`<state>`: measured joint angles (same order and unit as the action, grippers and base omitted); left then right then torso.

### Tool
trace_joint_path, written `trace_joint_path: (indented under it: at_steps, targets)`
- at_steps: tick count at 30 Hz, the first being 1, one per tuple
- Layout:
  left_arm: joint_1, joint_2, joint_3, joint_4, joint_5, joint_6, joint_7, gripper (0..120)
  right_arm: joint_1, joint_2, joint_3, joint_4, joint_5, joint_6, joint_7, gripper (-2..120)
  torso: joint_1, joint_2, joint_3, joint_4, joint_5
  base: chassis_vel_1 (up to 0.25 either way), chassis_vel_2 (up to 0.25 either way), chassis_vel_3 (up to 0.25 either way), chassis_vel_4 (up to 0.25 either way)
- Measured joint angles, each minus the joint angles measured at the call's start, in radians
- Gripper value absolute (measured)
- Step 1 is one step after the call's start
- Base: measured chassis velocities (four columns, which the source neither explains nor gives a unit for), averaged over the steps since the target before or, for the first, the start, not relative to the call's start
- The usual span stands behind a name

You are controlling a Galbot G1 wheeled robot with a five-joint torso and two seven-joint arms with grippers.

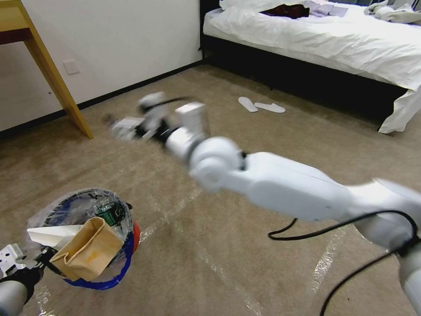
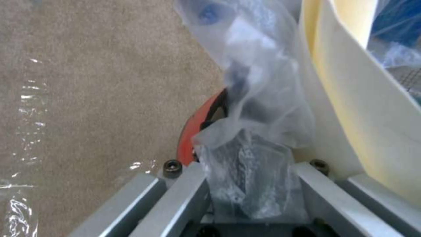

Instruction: Pick up the trash bin and place the garbage on the floor into it.

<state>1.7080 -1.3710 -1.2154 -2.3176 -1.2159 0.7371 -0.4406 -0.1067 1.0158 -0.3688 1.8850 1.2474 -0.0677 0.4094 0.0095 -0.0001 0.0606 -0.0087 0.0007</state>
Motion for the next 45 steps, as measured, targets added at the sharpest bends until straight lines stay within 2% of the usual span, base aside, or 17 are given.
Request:
trace_joint_path:
  at_steps: [2,3,5,6,8,10,12,13,14,15,16,18,19,21,35,41,45]
  targets:
    - [-0.001,-0.001,-0.004,0.003,0.001,0.0,0.0,0,-0.109,-0.068,0.187,0.02,-0.06,0.022,-0.054,100,0.0,0.0,0.0,-0.0002,-0.0002,0.0,0.0,0.0,0.0]
    - [-0.001,-0.001,-0.004,0.003,0.001,0.0,0.0,0,-0.109,-0.068,0.187,0.02,-0.06,0.022,-0.054,100,0.0,0.0,0.0,-0.0002,-0.0002,0.0,0.0,0.0,0.0]
    - [-0.002,-0.008,-0.008,0.003,0.004,0.0,0.001,0,-0.259,-0.117,0.384,0.044,-0.131,0.05,-0.112,100,0.0,0.0,0.0,0.0003,-0.0001,0.0,0.0,0.0,0.0]
    - [-0.002,-0.008,-0.008,0.003,0.004,0.0,0.001,0,-0.259,-0.117,0.384,0.044,-0.131,0.05,-0.112,100,0.0,0.0,0.0,0.0003,-0.0001,0.0,0.0,0.0,0.0]
    - [0.003,-0.02,-0.013,-0.001,0.011,-0.001,0.002,0,-0.389,-0.136,0.525,0.075,-0.192,0.07,-0.139,100,0.0,0.0,0.0,0.0002,0.0001,0.0,0.0,0.0,0.0]
    - [0.005,-0.023,-0.014,-0.003,0.012,-0.001,0.002,0,-0.414,-0.138,0.555,0.082,-0.204,0.074,-0.143,100,0.0,0.0,0.0,0.0001,0.0003,0.0,0.0,0.0,0.0]
    - [0.009,-0.036,-0.018,-0.01,0.02,-0.001,0.004,0,-0.571,-0.134,0.731,0.142,-0.267,0.098,-0.162,100,0.0,0.0,0.0,0.0006,-0.0007,0.0,0.0,0.0,0.0]
    - [0.009,-0.036,-0.018,-0.01,0.02,-0.001,0.004,0,-0.571,-0.134,0.731,0.142,-0.267,0.098,-0.162,100,0.0,0.0,0.0,0.0006,-0.0007,0.0,0.0,0.0,0.0]
    - [0.011,-0.039,-0.02,-0.014,0.024,-0.001,0.004,0,-0.725,-0.119,0.852,0.192,-0.305,0.11,-0.177,100,0.0,0.0,0.0,0.0003,-0.0003,0.0,0.0,0.0,0.0]
    - [0.014,-0.041,-0.022,-0.017,0.028,-0.001,0.004,0,-0.816,-0.108,0.914,0.216,-0.332,0.126,-0.191,100,0.0,0.0,0.0,0.0003,0.0003,0.0,0.0,0.0,0.0]
    - [0.014,-0.041,-0.022,-0.017,0.028,-0.001,0.004,0,-0.816,-0.108,0.914,0.216,-0.332,0.126,-0.191,100,0.0,0.0,0.0,0.0003,0.0003,0.0,0.0,0.0,0.0]
    - [0.015,-0.046,-0.023,-0.019,0.035,-0.001,0.008,0,-0.958,-0.08,1.023,0.24,-0.413,0.179,-0.228,100,0.0,0.0,0.0,0.0002,-0.0008,0.0,0.0,0.0,0.0]
    - [0.015,-0.046,-0.023,-0.019,0.035,-0.001,0.008,0,-0.958,-0.08,1.023,0.24,-0.413,0.179,-0.228,100,0.0,0.0,0.0,0.0002,-0.0008,0.0,0.0,0.0,0.0]
    - [0.015,-0.051,-0.023,-0.022,0.047,-0.001,0.013,0,-1.108,-0.042,1.113,0.263,-0.534,0.233,-0.259,100,0.0,0.0,0.0,0.0002,-0.0007,0.0,0.0,0.0,0.0]
    - [0.012,-0.066,-0.018,-0.037,0.072,-0.002,0.029,0,-1.348,0.103,1.174,0.266,-0.792,0.337,-0.249,100,0.0,0.0,0.0,0.0004,-0.0006,0.0,0.0,0.0,0.0]
    - [0.013,-0.069,-0.017,-0.042,0.075,-0.002,0.032,0,-1.383,0.167,1.131,0.237,-0.854,0.356,-0.249,100,0.0,0.0,0.0,0.0004,-0.0005,0.0,0.0,0.0,0.0]
    - [0.012,-0.071,-0.015,-0.042,0.078,-0.002,0.034,0,-1.39,0.18,1.103,0.223,-0.873,0.358,-0.249,100,0.0,0.0,0.0,0.0005,-0.001,0.0,0.0,0.0,0.0]
